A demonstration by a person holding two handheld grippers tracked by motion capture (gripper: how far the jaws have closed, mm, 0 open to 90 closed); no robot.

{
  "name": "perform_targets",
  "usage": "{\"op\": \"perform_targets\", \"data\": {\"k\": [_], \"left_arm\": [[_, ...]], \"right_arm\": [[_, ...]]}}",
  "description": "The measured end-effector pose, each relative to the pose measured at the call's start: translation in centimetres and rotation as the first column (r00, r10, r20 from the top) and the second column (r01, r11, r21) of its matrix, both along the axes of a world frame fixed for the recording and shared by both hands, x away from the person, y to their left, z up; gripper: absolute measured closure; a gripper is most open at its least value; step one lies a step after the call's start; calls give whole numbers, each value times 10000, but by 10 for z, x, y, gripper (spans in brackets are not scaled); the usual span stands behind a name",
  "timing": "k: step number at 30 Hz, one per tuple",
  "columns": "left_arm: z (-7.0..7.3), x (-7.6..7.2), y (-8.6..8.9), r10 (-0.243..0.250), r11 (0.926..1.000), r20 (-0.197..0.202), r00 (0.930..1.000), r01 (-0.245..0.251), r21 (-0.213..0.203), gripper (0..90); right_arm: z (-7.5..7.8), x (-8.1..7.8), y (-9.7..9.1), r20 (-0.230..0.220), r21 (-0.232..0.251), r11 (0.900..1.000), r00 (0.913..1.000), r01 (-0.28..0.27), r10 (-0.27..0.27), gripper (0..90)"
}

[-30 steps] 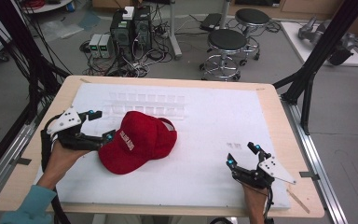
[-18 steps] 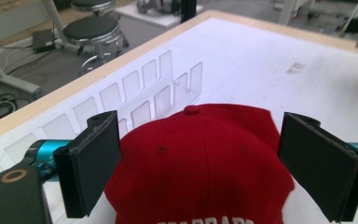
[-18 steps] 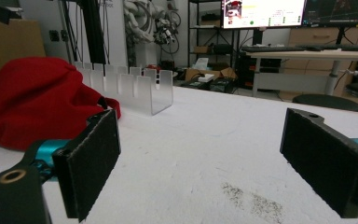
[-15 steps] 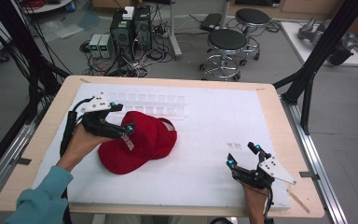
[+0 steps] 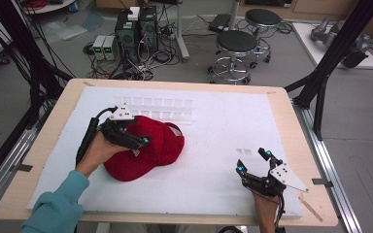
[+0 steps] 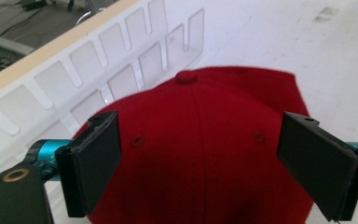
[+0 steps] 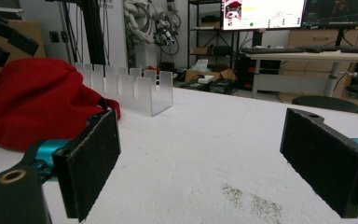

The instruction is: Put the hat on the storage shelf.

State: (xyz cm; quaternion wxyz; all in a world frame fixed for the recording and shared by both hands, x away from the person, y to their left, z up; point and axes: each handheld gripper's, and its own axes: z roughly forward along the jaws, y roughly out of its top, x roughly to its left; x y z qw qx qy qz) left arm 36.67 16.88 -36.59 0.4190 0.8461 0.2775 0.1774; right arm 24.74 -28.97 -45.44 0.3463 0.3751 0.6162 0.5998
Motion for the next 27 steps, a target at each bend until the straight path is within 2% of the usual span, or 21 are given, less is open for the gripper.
{"op": "perform_targets", "data": {"k": [4,11,12,21,27], "left_arm": [[-6,3,0,279,9989,-178,9995,-272,374,142],[-12,8,-5,425,9966,-514,9978,-387,722,142],[-15,9,-6,433,9953,-671,9968,-373,894,142],[-25,15,-13,491,9913,-928,9945,-372,1263,146],[-31,18,-15,445,9907,-1126,9926,-293,1332,162]], "right_arm": [[0,0,0,-2,0,10000,10000,14,-14,111],[0,0,0,-3,6,10000,10000,26,-26,111],[0,0,0,6,-1,10000,10000,24,-24,111],[0,0,0,5,-4,10000,10000,23,-23,111],[0,0,0,26,-36,10000,10000,25,-25,111]]}}
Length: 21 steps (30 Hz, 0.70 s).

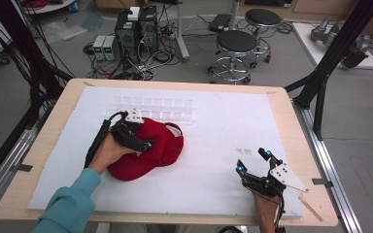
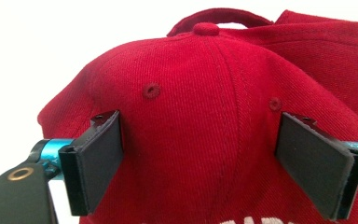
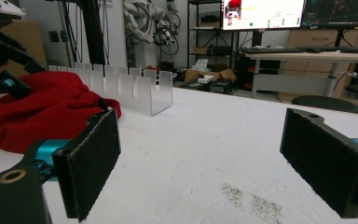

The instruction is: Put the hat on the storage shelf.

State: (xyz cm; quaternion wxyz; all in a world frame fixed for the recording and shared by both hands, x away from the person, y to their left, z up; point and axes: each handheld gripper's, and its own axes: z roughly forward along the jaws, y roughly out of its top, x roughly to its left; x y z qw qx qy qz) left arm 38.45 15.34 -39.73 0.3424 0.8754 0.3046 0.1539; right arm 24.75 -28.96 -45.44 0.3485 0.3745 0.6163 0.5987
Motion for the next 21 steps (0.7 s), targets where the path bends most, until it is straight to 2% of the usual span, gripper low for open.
{"op": "perform_targets", "data": {"k": [3,8,11,15,21], "left_arm": [[-2,1,-1,-14,9999,-139,9999,16,112,184],[-5,3,0,-87,9999,-442,9990,89,55,246],[-6,4,1,-218,9994,-493,9985,231,271,343],[-8,5,1,-312,9990,-737,9968,334,292,458],[-7,5,4,-329,9980,-626,9975,361,510,668]], "right_arm": [[0,0,0,1,8,10000,10000,-2,2,111],[0,0,0,3,9,10000,10000,-2,2,111],[0,0,0,3,10,10000,10000,-2,2,110],[0,0,0,-5,7,10000,10000,-9,9,111],[0,0,0,-1,7,10000,10000,-11,11,111]]}}
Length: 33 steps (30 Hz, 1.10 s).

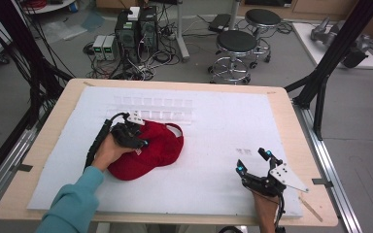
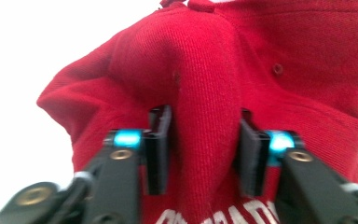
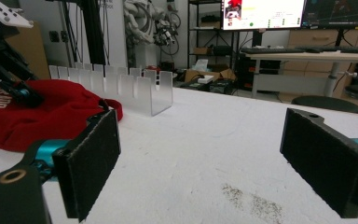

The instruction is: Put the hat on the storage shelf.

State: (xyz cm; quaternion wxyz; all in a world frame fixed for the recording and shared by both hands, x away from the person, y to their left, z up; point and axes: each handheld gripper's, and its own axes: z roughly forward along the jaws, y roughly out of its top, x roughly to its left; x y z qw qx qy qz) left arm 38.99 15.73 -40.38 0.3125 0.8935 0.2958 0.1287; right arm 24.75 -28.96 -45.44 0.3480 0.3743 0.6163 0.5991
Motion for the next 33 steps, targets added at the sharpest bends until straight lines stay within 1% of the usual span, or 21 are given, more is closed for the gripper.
{"op": "perform_targets", "data": {"k": [2,3,5,7,11,14,15,16,19,20,21,22,24,25,26,29,30,31,32,33], "left_arm": [[1,0,1,72,10000,3,10000,-72,-50,763],[3,-1,2,231,9996,-12,9997,-232,-159,805],[4,-2,3,243,9995,78,9997,-241,-194,838],[5,-3,3,89,9999,161,9998,-87,-106,855],[6,-3,4,67,9998,196,9998,-63,-186,863],[7,-4,6,87,9991,263,9996,-76,-406,864],[8,-4,7,20,9992,290,9996,-8,-388,864],[9,-6,8,96,9985,393,9992,-74,-548,864],[15,-9,12,72,9956,523,9986,-23,-936,864],[18,-10,15,6,9931,566,9984,60,-1171,866],[19,-11,16,6,9924,572,9984,64,-1232,865],[20,-12,17,36,9904,542,9985,39,-1383,866],[22,-13,18,46,9898,551,9985,33,-1427,865],[24,-14,19,21,9893,639,9980,73,-1459,866],[27,-16,21,41,9854,761,9971,90,-1700,866],[34,-20,24,-7,9757,1021,9948,230,-2179,866],[34,-20,24,-7,9757,1021,9948,230,-2179,866],[36,-21,25,23,9703,1119,9937,248,-2405,866],[39,-23,27,19,9643,1260,9920,315,-2628,866],[41,-24,28,65,9587,1315,9913,312,-2828,866]], "right_arm": [[0,0,0,-2,-3,10000,10000,-1,1,110],[0,0,0,15,-8,10000,10000,-1,1,111],[0,-1,1,-40,37,10000,10000,-19,19,111],[0,0,0,-7,20,10000,10000,-18,18,110],[0,-1,0,-40,43,10000,10000,-38,38,110],[0,0,0,-20,24,10000,10000,-61,61,110],[0,0,0,-5,5,10000,10000,-74,74,110],[0,0,0,-8,9,10000,10000,-93,93,111],[0,0,0,-10,-13,9999,9999,-150,150,110],[0,0,1,-37,4,9999,9999,-155,155,111],[0,0,0,-26,-13,9999,9999,-167,167,111],[0,0,0,-28,-4,9999,9999,-162,162,111],[0,0,0,-8,-9,9999,9999,-122,122,111],[0,0,0,-9,-6,9999,9999,-132,132,111],[0,0,0,-93,19,9999,9999,-132,132,111],[1,1,0,-105,-13,10000,9999,-55,55,111],[1,1,1,-139,-22,10000,9999,-45,45,111],[1,1,1,-139,-22,10000,9999,-45,45,111],[2,3,2,-278,-140,9999,9996,-2,-1,110],[2,4,2,-242,-243,9997,9997,7,-13,111]]}}
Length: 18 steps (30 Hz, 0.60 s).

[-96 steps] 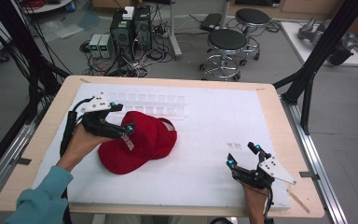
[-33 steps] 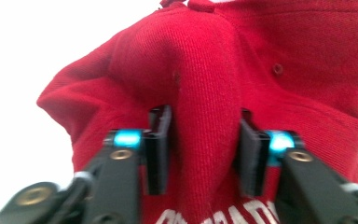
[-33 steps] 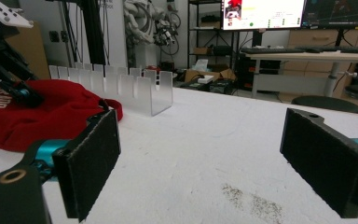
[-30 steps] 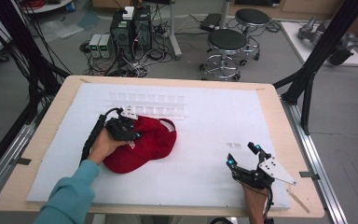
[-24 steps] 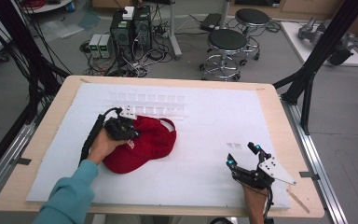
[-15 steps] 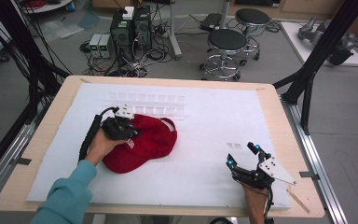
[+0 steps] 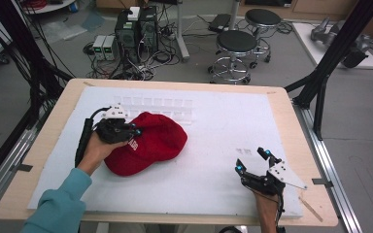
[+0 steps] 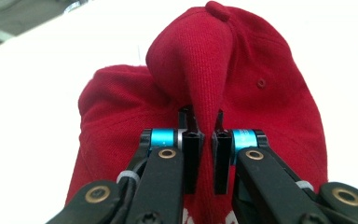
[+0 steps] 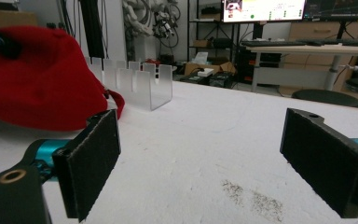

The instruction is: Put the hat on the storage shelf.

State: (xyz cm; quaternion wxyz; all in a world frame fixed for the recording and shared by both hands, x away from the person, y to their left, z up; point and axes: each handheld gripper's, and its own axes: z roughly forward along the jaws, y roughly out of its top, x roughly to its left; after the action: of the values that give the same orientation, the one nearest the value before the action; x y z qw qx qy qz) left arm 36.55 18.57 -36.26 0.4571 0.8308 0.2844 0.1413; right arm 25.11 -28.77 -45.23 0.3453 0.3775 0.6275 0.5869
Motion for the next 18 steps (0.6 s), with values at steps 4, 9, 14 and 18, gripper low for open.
{"op": "perform_targets", "data": {"k": [4,9,14,18], "left_arm": [[5,-3,3,-40,9992,144,9999,45,-388,866],[14,-4,2,-28,9988,396,9992,47,-480,866],[32,-6,-6,-176,9959,755,9970,242,-869,866],[41,-7,-13,-148,9922,997,9949,269,-1219,866]], "right_arm": [[8,-1,5,267,-33,10000,9996,-29,30,111],[23,-3,23,418,-118,9975,9967,-696,701,111],[31,-4,45,352,-260,9908,9904,-1328,1336,111],[36,-4,58,317,-67,9849,9844,-1732,1733,111]]}}
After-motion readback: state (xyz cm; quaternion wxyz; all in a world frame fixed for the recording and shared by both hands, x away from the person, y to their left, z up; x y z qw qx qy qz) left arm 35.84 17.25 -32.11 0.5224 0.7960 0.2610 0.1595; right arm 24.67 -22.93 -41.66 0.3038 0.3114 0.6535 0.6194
